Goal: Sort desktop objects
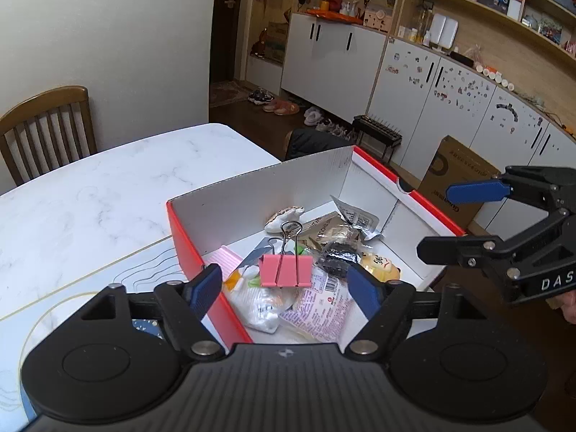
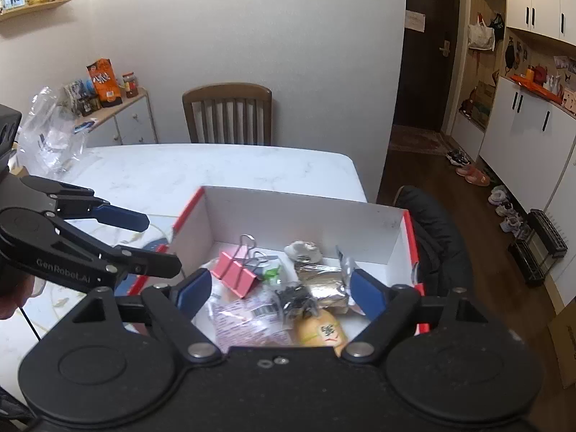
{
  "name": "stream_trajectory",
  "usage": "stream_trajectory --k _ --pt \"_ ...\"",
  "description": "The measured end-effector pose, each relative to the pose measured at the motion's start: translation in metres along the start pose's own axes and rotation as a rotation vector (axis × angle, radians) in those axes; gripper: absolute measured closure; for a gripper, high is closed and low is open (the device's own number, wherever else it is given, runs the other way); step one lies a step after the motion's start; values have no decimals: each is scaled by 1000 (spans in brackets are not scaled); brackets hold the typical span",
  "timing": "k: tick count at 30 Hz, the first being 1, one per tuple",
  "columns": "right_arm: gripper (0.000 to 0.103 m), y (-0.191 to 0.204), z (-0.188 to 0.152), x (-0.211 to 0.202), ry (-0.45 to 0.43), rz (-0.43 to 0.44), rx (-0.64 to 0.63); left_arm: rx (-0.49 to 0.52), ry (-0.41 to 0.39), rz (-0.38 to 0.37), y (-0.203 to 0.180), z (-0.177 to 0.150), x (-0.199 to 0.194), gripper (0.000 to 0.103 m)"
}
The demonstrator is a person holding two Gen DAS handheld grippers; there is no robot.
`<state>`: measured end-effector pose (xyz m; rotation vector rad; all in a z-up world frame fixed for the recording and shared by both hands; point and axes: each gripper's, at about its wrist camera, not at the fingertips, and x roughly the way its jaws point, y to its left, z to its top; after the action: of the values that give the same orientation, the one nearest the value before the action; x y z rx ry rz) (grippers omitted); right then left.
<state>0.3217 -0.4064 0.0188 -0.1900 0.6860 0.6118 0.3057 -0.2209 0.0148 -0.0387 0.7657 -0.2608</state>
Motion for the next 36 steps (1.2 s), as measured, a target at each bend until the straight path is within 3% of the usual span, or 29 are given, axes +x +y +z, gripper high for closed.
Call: stream_trajectory --k 8,13,36 --pt "7 15 -11 -15 -37 -1 -2 -12 -17 -2 1 -13 -23 16" --pt "3 23 -16 -25 -56 -5 -19 -28 -6 -5 4 -23 -29 5" --pt "0 26 -33 -34 -54 -15 20 -20 15 35 -1 -39 -39 5"
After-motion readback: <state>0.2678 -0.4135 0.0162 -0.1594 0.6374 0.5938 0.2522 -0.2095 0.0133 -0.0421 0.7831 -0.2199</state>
